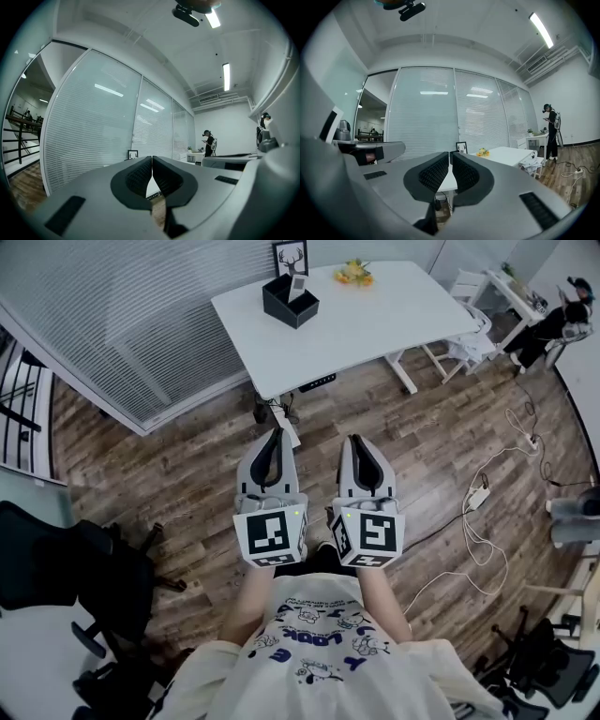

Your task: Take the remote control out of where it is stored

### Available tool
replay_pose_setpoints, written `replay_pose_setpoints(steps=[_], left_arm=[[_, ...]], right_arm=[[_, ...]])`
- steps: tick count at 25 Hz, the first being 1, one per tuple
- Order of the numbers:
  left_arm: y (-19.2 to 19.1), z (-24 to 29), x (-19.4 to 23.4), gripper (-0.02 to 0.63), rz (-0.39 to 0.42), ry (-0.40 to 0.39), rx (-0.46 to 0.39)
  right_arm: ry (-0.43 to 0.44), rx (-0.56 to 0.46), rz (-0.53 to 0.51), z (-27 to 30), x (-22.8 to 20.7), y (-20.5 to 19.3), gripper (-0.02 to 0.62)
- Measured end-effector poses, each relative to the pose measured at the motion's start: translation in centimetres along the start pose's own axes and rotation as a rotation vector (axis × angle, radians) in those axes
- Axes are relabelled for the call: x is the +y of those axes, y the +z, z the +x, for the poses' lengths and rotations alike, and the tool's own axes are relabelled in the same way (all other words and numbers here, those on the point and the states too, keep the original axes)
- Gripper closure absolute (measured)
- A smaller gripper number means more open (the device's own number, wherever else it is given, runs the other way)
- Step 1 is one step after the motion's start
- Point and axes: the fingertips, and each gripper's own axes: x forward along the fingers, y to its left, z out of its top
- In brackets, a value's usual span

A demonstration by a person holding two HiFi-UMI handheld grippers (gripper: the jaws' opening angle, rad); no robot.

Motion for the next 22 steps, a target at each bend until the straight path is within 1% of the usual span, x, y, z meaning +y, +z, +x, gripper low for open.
replay_pose_setpoints(steps=[6, 11, 16, 22], left_arm=[[-0.9, 1.7, 1.0, 0.591, -0.004, 0.001, 0.022], [-1.1, 4.2, 1.3, 0.591, 0.006, 0.017, 0.022], [-1.8, 8.2, 1.9, 0.591, 0.007, 0.059, 0.033], [-1.3, 15.0, 1.4, 0.591, 0.009, 0.108, 0.028]], right_arm=[[0.008, 0.016, -0.001, 1.9, 0.2, -0.6, 0.549], [0.035, 0.02, 0.006, 4.7, -0.6, -0.7, 0.549], [0.077, 0.025, 0.002, 9.1, -2.3, -0.7, 0.549], [0.131, 0.024, -0.001, 15.4, -6.0, 0.5, 0.549]])
